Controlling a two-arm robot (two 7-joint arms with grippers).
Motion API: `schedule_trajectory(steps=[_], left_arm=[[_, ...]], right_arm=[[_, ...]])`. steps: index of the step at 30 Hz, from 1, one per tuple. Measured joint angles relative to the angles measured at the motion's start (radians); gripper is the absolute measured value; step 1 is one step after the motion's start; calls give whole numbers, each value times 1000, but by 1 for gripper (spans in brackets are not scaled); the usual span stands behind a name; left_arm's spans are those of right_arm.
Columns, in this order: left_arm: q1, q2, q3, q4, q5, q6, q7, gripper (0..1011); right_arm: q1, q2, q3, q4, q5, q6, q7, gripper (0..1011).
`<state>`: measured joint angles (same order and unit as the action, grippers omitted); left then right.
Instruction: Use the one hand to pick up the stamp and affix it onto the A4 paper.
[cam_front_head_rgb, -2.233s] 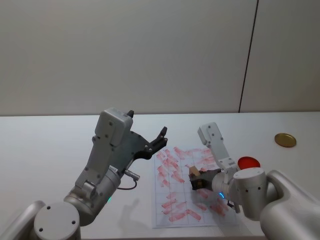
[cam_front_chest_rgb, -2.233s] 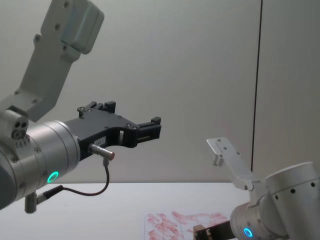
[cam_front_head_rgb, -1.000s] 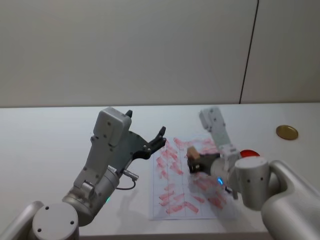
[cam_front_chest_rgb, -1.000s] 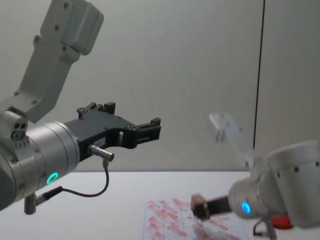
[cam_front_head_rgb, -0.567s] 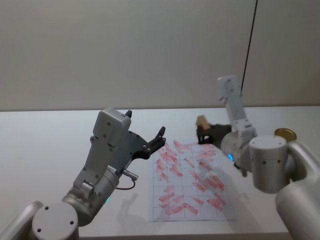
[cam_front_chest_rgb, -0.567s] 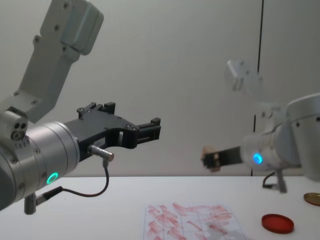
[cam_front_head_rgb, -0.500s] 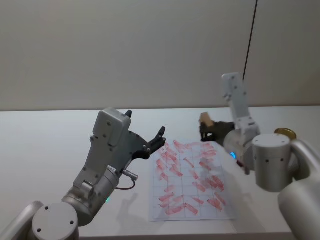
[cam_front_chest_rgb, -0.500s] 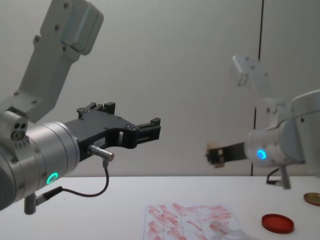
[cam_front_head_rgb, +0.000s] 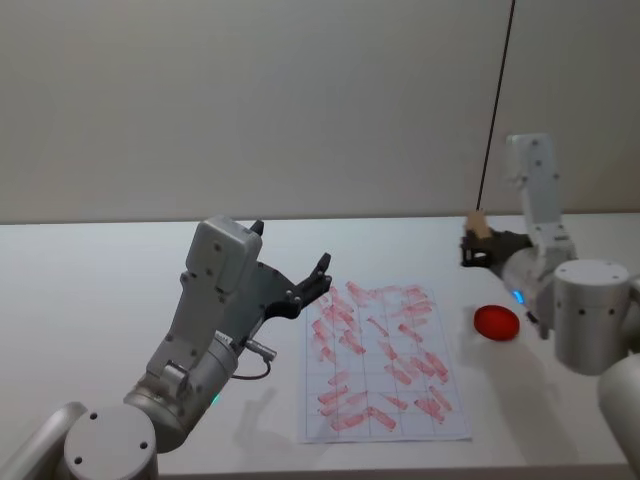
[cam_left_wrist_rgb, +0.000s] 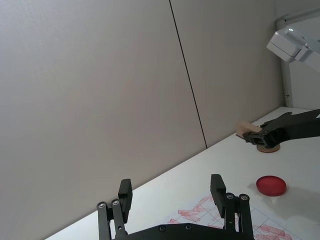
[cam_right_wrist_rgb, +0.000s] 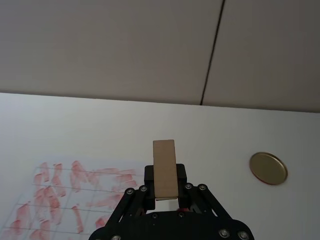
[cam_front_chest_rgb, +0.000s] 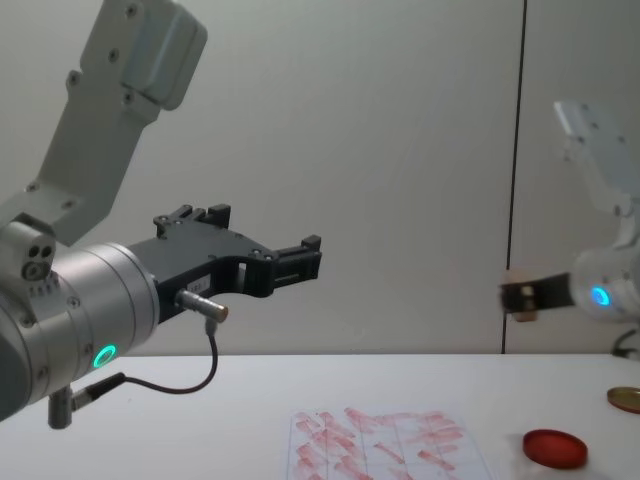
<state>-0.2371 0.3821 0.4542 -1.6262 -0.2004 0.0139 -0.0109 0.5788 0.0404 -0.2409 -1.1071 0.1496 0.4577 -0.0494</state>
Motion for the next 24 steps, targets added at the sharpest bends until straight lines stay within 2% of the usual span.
schedule_trajectory(steps=[14,24], left_arm=[[0,0,0,0,0,0,0,993],[0,0,0,0,0,0,0,993]], right_arm=[[76,19,65,193,1,-53,-44,217],[117,17,74,306,0,-57,-23,217]])
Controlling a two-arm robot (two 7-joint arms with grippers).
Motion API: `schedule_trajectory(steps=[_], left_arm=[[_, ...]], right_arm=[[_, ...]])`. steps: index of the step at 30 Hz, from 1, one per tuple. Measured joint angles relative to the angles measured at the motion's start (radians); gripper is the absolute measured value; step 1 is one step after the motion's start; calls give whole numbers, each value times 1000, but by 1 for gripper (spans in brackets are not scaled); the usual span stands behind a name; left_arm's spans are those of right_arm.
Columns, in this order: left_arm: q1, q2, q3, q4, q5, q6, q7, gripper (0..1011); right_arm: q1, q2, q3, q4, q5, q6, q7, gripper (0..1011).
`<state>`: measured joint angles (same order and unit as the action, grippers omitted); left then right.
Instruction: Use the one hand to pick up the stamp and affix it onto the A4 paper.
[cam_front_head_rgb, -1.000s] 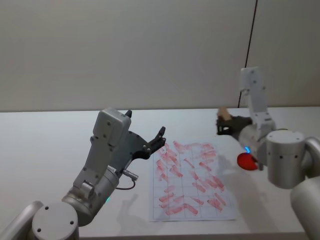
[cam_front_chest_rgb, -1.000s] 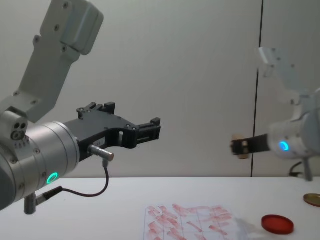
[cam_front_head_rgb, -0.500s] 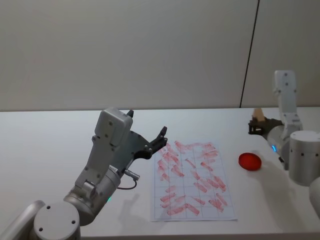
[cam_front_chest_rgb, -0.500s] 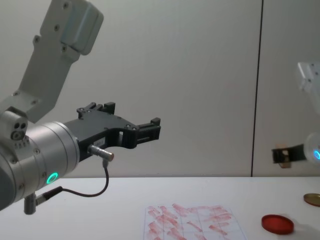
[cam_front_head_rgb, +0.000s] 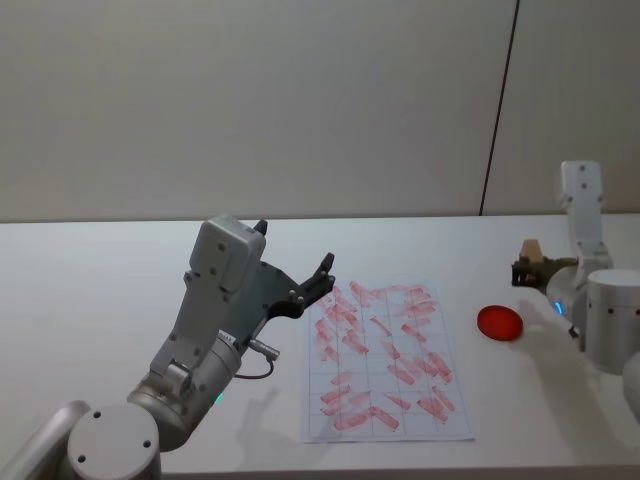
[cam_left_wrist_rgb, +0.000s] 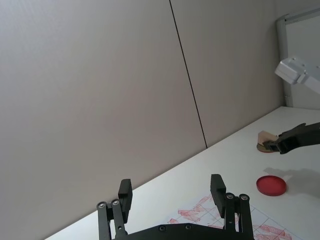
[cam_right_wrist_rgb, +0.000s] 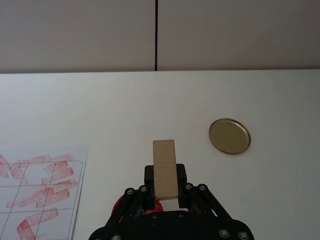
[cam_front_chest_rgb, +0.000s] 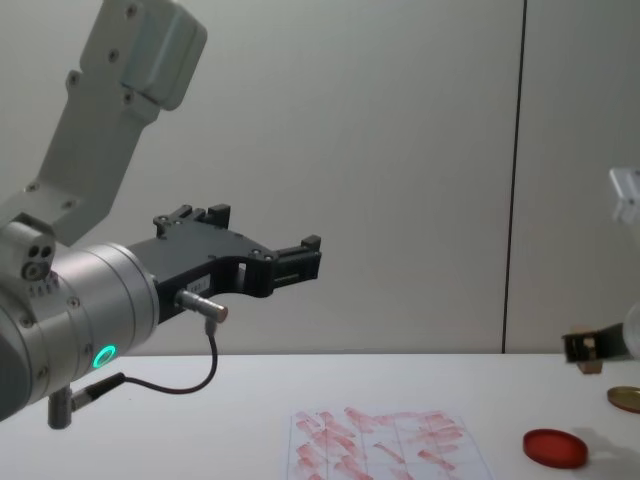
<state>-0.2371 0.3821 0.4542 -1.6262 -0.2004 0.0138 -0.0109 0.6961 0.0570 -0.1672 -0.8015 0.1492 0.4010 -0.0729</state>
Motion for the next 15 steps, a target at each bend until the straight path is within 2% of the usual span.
schedule_trajectory(steps=[15], left_arm=[[0,0,0,0,0,0,0,993]], right_arm=[[26,-16,-23,108,-6,18,43,217]])
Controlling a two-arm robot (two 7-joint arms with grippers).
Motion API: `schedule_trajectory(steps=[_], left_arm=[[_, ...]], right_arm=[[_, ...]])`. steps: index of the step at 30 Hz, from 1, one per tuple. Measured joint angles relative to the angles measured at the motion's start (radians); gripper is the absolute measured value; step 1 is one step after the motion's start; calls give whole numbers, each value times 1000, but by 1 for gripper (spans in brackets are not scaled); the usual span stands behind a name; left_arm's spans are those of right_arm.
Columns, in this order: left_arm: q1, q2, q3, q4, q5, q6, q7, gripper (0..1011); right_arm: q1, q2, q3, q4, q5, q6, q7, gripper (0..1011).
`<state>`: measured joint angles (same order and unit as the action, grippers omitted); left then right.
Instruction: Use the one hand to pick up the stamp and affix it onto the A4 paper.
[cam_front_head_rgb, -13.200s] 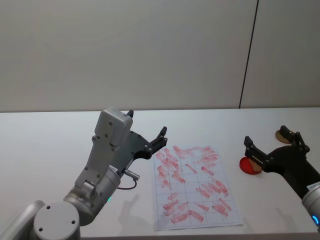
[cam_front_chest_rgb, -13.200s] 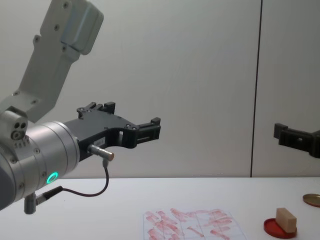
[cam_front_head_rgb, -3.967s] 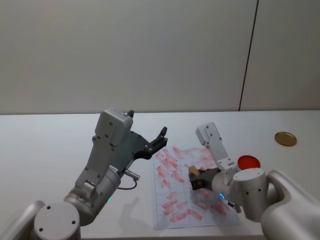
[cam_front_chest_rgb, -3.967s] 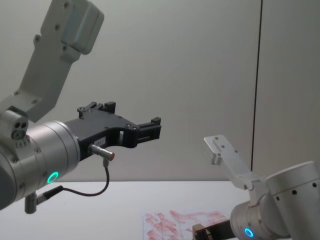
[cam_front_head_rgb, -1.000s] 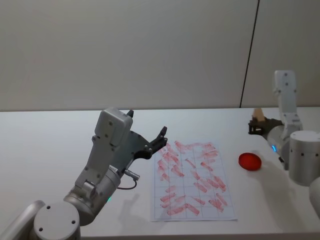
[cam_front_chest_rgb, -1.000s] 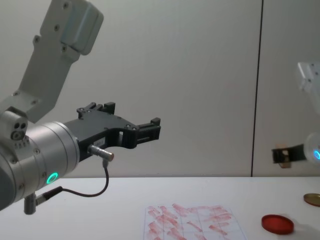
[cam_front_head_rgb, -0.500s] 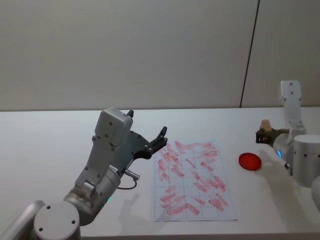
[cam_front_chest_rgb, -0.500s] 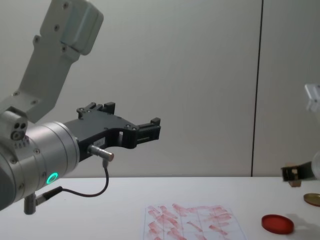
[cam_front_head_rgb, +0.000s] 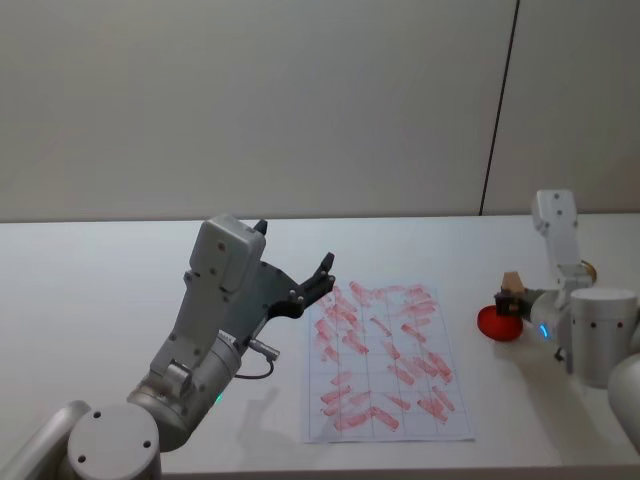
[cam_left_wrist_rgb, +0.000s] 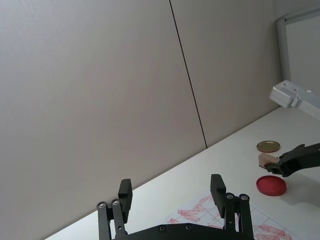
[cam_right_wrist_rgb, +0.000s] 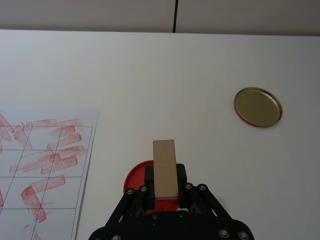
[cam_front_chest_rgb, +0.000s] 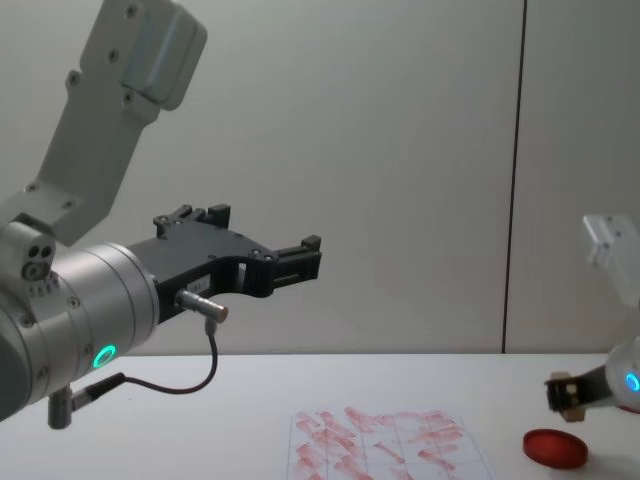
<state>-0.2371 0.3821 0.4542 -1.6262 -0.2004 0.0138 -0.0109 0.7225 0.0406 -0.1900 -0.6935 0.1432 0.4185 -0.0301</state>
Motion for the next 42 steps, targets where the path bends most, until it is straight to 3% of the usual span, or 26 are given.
schedule_trajectory(steps=[10,13,17,24,26,35,42], left_arm=[[0,0,0,0,0,0,0,993],[0,0,0,0,0,0,0,993],[0,0,0,0,0,0,0,993],[0,0,0,0,0,0,0,993],[0,0,0,0,0,0,0,993],[0,0,0,0,0,0,0,993],[0,0,0,0,0,0,0,993]], right_arm=[[17,-11,-11,63,-1,-10,13,219],[24,-14,-12,81,0,-18,16,275],[33,-18,-12,104,2,-32,19,445],[36,-20,-11,109,3,-57,22,624],[32,-20,-10,100,3,-61,22,732],[-29,-5,-4,-40,-1,-86,22,981],[-87,12,3,-165,-6,-115,29,1000]])
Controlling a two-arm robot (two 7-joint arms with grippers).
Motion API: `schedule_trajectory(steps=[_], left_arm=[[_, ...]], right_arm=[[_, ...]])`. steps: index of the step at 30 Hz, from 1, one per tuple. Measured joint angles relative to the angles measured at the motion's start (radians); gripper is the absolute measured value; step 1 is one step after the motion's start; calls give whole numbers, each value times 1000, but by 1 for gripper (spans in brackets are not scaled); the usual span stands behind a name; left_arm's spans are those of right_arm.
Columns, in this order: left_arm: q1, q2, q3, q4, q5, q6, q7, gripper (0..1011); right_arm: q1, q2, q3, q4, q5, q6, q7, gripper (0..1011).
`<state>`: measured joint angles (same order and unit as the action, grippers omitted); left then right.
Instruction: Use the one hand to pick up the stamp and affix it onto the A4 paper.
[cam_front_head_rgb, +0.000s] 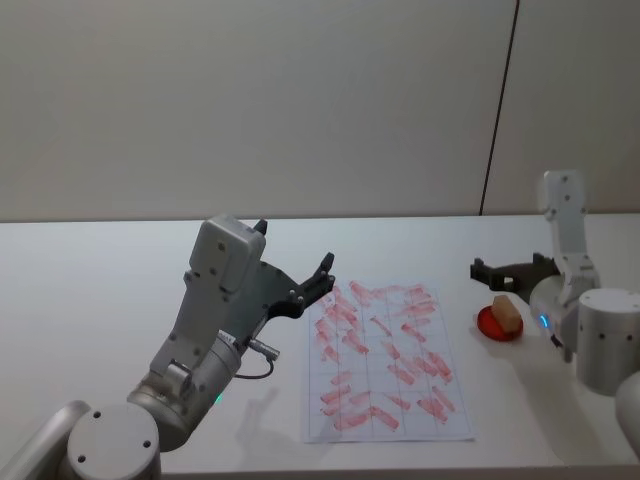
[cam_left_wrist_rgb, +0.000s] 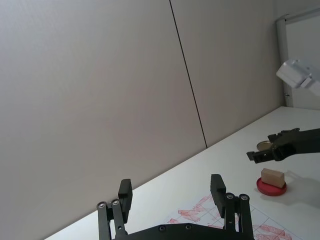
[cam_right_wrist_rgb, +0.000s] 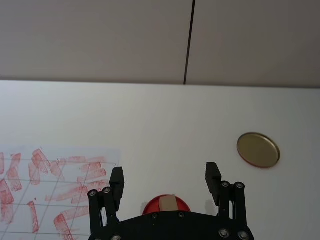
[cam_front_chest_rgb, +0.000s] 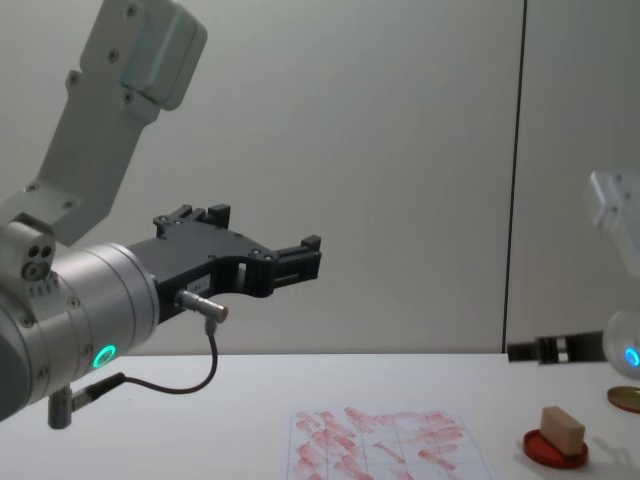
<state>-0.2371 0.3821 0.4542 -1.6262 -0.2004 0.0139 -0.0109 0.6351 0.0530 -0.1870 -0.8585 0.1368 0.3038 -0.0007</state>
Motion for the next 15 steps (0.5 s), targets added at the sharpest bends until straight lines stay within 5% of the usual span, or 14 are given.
schedule_trajectory(steps=[15], left_arm=[[0,0,0,0,0,0,0,993]], right_arm=[[-118,40,16,-240,-12,-88,33,1001]])
